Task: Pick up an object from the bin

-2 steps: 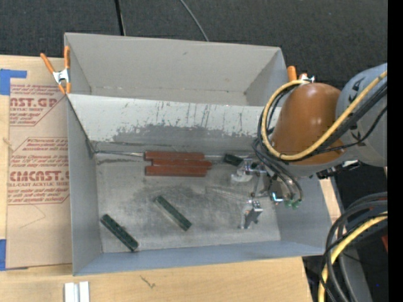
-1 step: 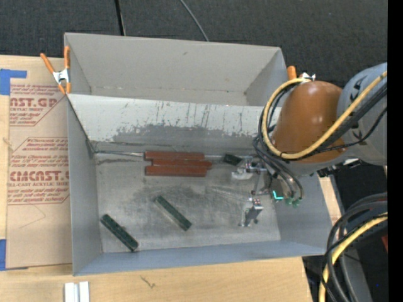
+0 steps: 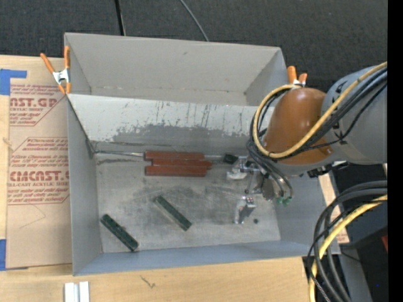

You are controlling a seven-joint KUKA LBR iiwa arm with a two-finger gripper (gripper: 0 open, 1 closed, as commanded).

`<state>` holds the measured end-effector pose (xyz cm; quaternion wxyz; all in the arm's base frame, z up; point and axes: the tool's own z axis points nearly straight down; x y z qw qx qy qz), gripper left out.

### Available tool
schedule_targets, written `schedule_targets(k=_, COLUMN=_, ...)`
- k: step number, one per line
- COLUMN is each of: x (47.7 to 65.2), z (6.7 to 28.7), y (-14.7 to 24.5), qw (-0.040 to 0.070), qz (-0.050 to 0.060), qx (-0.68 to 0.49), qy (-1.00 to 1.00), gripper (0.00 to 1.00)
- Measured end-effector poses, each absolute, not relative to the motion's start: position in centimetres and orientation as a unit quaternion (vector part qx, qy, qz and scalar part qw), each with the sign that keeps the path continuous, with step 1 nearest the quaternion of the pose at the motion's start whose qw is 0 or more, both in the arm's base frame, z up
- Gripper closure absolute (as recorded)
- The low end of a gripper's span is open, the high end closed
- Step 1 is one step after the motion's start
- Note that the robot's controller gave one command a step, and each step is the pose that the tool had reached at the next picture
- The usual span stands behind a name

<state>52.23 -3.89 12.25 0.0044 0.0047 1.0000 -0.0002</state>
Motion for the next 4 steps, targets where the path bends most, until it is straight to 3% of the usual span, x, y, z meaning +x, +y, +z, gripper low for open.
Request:
schedule_targets(k=1, x=53.3, z=12.6, y=0.4, qw=-0.003, qz=0.000, qx=0.012, qy=1.000, gripper=0.00)
schedule_targets(k=2, x=50.5, z=7.4, y=-0.5, qw=0.001, qz=0.001, qx=-0.035, qy=0.999, gripper=1.00)
schedule_targets(k=3, x=50.5, z=7.4, y=-0.5, qw=0.001, qz=0.001, qx=-0.035, qy=0.999, gripper=1.00)
schedule_targets(k=4, x=50.4, z=7.2, y=-0.3, qw=0.002, qz=0.000, qx=-0.180, qy=0.984, gripper=0.00)
